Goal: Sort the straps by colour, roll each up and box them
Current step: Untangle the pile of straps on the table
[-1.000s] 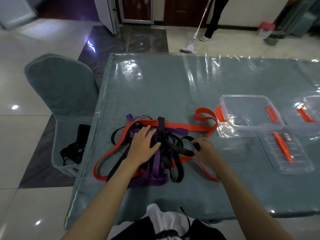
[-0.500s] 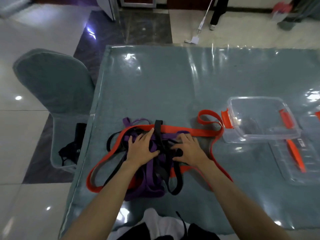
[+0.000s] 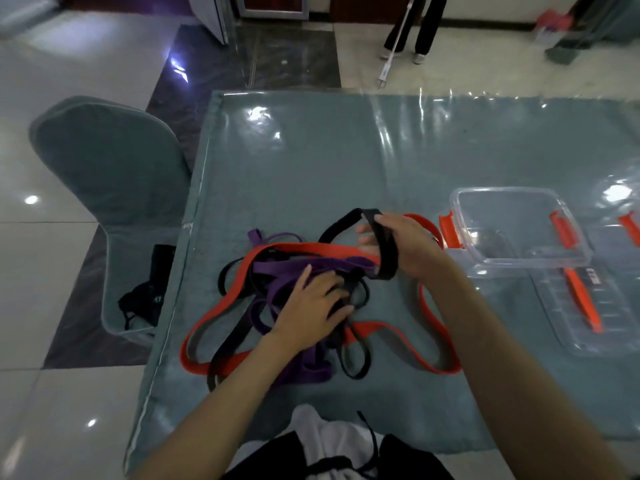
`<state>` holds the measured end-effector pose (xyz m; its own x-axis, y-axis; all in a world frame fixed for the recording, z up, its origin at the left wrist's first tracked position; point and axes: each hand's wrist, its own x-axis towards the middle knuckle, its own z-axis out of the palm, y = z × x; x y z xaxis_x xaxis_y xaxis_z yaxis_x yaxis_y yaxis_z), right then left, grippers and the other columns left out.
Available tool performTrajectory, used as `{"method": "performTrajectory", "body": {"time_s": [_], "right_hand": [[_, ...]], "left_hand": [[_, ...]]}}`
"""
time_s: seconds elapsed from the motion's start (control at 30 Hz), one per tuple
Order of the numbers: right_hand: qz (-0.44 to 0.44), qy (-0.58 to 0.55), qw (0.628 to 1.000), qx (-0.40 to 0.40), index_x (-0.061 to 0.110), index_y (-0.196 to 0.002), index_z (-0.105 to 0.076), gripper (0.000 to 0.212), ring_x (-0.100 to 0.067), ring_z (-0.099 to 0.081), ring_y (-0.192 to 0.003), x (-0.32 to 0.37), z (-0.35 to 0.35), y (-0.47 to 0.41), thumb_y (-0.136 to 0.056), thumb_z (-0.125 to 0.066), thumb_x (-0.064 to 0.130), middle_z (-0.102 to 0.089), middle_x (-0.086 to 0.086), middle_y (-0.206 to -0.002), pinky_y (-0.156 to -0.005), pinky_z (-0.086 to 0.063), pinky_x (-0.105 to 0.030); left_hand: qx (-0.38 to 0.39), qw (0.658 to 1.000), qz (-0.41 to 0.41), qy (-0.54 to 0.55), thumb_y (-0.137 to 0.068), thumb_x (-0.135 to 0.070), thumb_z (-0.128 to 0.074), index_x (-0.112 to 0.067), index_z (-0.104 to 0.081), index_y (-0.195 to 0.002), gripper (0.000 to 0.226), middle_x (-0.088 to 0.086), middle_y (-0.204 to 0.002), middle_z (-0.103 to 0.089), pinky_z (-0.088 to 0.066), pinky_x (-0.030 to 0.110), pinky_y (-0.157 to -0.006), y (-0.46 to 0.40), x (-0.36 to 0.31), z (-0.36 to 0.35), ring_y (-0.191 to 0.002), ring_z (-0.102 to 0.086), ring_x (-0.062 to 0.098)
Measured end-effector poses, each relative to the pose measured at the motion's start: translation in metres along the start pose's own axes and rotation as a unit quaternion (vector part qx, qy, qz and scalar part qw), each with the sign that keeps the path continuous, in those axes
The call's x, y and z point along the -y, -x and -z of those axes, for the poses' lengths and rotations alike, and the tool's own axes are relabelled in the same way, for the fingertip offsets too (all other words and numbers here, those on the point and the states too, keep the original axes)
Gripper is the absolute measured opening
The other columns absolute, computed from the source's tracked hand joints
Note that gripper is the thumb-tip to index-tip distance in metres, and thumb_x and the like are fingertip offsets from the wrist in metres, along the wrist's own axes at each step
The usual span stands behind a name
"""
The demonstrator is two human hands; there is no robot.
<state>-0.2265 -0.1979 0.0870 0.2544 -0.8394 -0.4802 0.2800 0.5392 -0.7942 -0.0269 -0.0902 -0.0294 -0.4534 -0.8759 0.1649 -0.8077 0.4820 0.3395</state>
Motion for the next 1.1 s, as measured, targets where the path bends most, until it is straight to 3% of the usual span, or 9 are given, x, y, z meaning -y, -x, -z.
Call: {"method": "performTrajectory", "body": {"time_s": [0.07,0.17,0.33,0.4,0.5,0.63,0.83,0.97,1.1], "right_hand": [[-0.01,-0.064,0.996,0.054,-0.007,-0.119,-0.062,0.027,-0.023,-0.079,-0.085,0.007,-0.014,0.005,-0.103,-0.045,0.006,-0.079,-0.017,-0.102,-0.074,-0.064,-0.034],[0.043,-0.149,0.982,0.108,-0.013,-0.126,-0.057,0.047,-0.03,-0.071,-0.119,0.02,-0.031,0.014,-0.083,-0.05,0.003,-0.07,-0.023,-0.131,-0.1,-0.057,-0.043],[0.065,-0.072,0.989,0.111,0.027,-0.163,-0.018,0.077,-0.044,-0.057,-0.134,0.026,-0.03,0.022,-0.095,-0.035,-0.006,-0.042,-0.007,-0.163,-0.098,-0.048,-0.075],[0.006,0.014,0.993,0.121,0.046,-0.163,0.005,0.092,-0.052,-0.061,-0.127,0.018,-0.024,0.028,-0.102,-0.036,-0.009,-0.041,-0.015,-0.163,-0.091,-0.056,-0.068],[-0.028,0.113,0.986,0.122,0.043,-0.161,-0.014,0.089,-0.051,-0.07,-0.112,0.005,-0.016,0.04,-0.1,-0.04,-0.017,-0.062,-0.03,-0.139,-0.083,-0.064,-0.054],[0.021,0.101,0.993,0.059,0.001,-0.147,-0.043,0.052,-0.035,-0.079,-0.098,0.006,-0.006,0.049,-0.098,-0.047,-0.013,-0.077,-0.024,-0.111,-0.075,-0.064,-0.037],[0.06,0.136,0.989,-0.003,0.019,-0.133,-0.062,0.034,-0.033,-0.077,-0.107,0.018,0.004,0.062,-0.099,-0.065,0.011,-0.077,-0.015,-0.121,-0.094,-0.059,-0.047],[0.054,0.087,0.995,-0.016,0.01,-0.128,-0.06,0.028,-0.027,-0.079,-0.087,0.018,-0.006,0.067,-0.106,-0.057,0.026,-0.075,-0.017,-0.122,-0.068,-0.063,-0.033],[0.077,-0.04,0.996,-0.001,-0.002,-0.131,-0.051,0.035,-0.032,-0.076,-0.097,0.016,-0.015,0.064,-0.11,-0.039,0.024,-0.068,-0.026,-0.127,-0.073,-0.066,-0.038]], "left_hand": [[0.212,0.976,0.025,0.051,-0.092,-0.088,-0.031,-0.023,-0.057,-0.149,0.091,0.0,-0.153,-0.057,0.024,0.057,-0.124,0.01,-0.009,0.003,-0.153,-0.038,0.019],[0.366,0.93,-0.021,-0.002,-0.083,-0.088,-0.052,-0.029,-0.044,-0.158,0.096,-0.007,-0.163,-0.044,0.029,0.068,-0.116,0.032,-0.004,0.004,-0.162,-0.01,0.016],[0.215,0.975,0.012,0.054,-0.09,-0.041,-0.075,-0.034,-0.062,-0.123,0.036,-0.012,-0.133,-0.061,0.002,0.064,-0.127,0.063,0.008,0.017,-0.148,-0.037,0.011],[0.16,0.983,0.041,0.086,-0.088,-0.043,-0.075,-0.031,-0.057,-0.111,0.032,-0.011,-0.12,-0.063,-0.007,0.06,-0.129,0.071,0.012,0.027,-0.128,-0.052,0.01],[0.076,0.971,0.108,0.199,-0.085,-0.04,-0.075,-0.032,-0.05,-0.102,0.032,-0.015,-0.102,-0.064,-0.034,0.052,-0.118,0.077,0.019,0.045,-0.101,-0.061,0.012],[-0.043,0.923,0.186,0.334,-0.079,-0.034,-0.089,-0.021,-0.047,-0.09,0.045,0.001,-0.086,-0.063,-0.047,0.04,-0.074,0.083,0.032,0.068,-0.078,-0.057,0.013],[-0.163,0.838,0.272,0.444,-0.105,-0.039,-0.062,-0.004,-0.063,-0.104,0.035,0.014,-0.086,-0.076,-0.056,0.054,-0.094,0.083,0.04,0.084,-0.091,-0.075,0.027],[-0.222,0.713,0.34,0.572,-0.115,-0.037,-0.034,-0.014,-0.06,-0.121,0.035,0.022,-0.085,-0.075,-0.061,0.049,-0.088,0.082,0.041,0.088,-0.074,-0.076,0.039],[-0.225,0.662,0.427,0.573,-0.111,-0.057,-0.032,-0.016,-0.061,-0.132,0.055,0.015,-0.098,-0.078,-0.059,0.052,-0.096,0.087,0.051,0.084,-0.092,-0.076,0.038]]}}
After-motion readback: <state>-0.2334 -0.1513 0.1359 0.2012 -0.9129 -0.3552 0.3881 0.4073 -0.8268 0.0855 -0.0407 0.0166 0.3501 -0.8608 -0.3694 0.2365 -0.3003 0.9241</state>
